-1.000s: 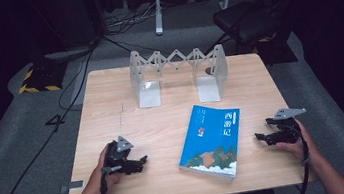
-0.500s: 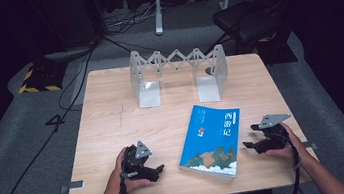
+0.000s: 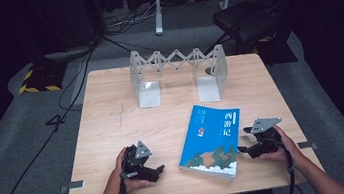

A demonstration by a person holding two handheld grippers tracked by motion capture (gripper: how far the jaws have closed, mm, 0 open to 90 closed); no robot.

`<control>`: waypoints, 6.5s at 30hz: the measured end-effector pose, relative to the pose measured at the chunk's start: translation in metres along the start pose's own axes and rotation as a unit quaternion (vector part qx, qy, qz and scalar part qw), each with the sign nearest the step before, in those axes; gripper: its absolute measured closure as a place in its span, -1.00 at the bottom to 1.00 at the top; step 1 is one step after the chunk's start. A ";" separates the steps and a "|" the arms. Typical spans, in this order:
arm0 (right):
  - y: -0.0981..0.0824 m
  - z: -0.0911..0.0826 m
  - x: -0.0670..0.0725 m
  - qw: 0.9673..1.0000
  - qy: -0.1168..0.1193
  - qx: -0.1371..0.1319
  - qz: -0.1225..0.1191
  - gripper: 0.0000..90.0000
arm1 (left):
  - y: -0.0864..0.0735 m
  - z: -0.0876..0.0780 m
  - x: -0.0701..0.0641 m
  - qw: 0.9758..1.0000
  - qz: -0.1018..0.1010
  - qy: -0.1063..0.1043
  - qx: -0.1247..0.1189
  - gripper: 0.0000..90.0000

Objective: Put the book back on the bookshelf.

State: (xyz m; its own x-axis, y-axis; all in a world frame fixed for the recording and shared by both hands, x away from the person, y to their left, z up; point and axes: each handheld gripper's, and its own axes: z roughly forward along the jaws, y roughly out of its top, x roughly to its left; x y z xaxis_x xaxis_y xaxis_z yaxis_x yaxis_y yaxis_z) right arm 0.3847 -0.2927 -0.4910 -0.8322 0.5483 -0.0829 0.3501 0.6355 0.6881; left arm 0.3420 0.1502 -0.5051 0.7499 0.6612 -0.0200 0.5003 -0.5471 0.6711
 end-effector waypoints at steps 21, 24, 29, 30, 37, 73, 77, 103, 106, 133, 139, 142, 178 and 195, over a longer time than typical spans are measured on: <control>0.007 -0.007 0.002 1.000 -0.003 -0.015 -0.007 -0.53 | 0.002 0.002 -0.001 1.000 -0.002 0.006 0.001 -0.91; 0.010 -0.010 0.003 1.000 -0.007 -0.025 -0.007 -0.53 | 0.002 0.002 -0.002 1.000 -0.002 0.006 0.002 -0.91; 0.017 -0.015 0.004 0.999 -0.009 -0.041 -0.001 -0.53 | 0.007 0.003 -0.009 1.000 0.003 -0.002 0.007 -0.81; 0.019 -0.016 0.004 0.999 -0.009 -0.043 0.001 -0.53 | 0.009 0.002 -0.011 1.000 0.008 -0.007 0.009 -0.73; 0.027 -0.019 0.005 0.998 -0.010 -0.054 0.013 -0.53 | 0.044 0.004 -0.068 0.993 0.095 -0.070 -0.011 -0.62; 0.033 -0.015 0.007 0.997 -0.027 -0.071 0.028 -0.46 | 0.089 0.038 -0.157 0.972 0.214 0.031 -0.089 0.35; 0.030 -0.016 0.003 0.997 -0.017 -0.068 0.037 -0.47 | 0.092 0.029 -0.144 0.977 0.186 0.009 -0.107 0.57; 0.071 -0.002 0.025 0.990 0.051 -0.089 -0.097 -0.41 | 0.071 -0.012 -0.057 0.978 0.129 -0.091 -0.137 0.62; 0.072 0.008 0.023 0.990 0.047 -0.080 -0.102 -0.41 | 0.068 -0.014 -0.053 0.977 0.131 -0.095 -0.137 0.62; 0.091 0.027 0.060 0.974 -0.006 -0.059 -0.219 0.40 | 0.069 -0.019 -0.079 0.983 0.151 0.051 -0.091 0.18; 0.096 0.025 0.064 0.975 0.003 -0.067 -0.213 0.38 | 0.064 -0.027 -0.062 0.983 0.149 0.019 -0.109 0.46; 0.096 0.026 0.061 0.975 0.021 -0.081 -0.207 0.26 | 0.061 -0.028 -0.056 0.982 0.155 0.001 -0.107 0.49; 0.074 0.002 0.044 0.974 -0.018 -0.058 -0.218 0.51 | 0.089 -0.032 -0.052 0.982 0.151 -0.012 -0.112 -0.16; 0.086 0.009 0.055 0.973 -0.026 -0.033 -0.228 0.49 | 0.086 -0.028 -0.064 0.973 0.225 0.042 -0.039 0.51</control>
State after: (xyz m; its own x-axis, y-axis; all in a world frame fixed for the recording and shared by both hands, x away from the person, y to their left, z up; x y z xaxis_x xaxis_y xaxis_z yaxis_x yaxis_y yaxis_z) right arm 0.3730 -0.2035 -0.4428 -0.8714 0.2457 -0.4245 -0.0791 0.7838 0.6160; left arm 0.3249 0.0748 -0.4249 0.8456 0.4049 0.3479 0.0920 -0.7524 0.6522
